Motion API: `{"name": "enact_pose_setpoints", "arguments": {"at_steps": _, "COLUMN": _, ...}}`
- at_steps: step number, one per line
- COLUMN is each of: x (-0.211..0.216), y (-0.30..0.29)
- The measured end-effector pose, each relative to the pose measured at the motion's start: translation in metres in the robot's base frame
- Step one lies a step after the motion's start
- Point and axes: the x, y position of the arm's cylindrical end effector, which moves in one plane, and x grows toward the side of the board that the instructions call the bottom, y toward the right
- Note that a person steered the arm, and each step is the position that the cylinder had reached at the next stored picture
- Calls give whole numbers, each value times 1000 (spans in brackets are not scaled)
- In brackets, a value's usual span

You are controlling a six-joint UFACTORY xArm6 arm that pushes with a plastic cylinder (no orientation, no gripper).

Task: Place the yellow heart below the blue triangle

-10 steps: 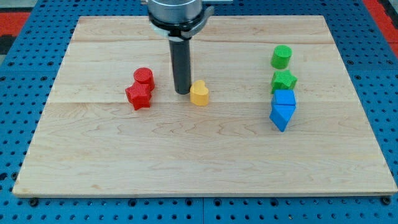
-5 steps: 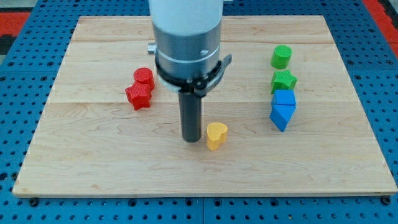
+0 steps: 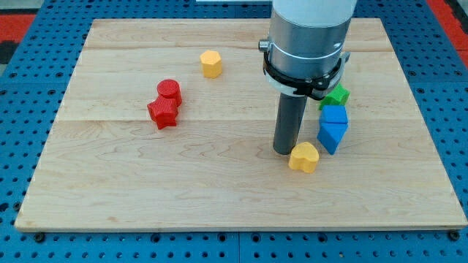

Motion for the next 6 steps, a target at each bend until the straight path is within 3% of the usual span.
{"name": "enact_pose_setpoints", "arguments": {"at_steps": 4, "x": 2, "y": 43}}
{"name": "enact_pose_setpoints", "arguments": {"at_steps": 5, "x": 15, "y": -6}}
{"name": "enact_pose_setpoints", "arguments": {"at_steps": 6, "x": 56, "y": -9}}
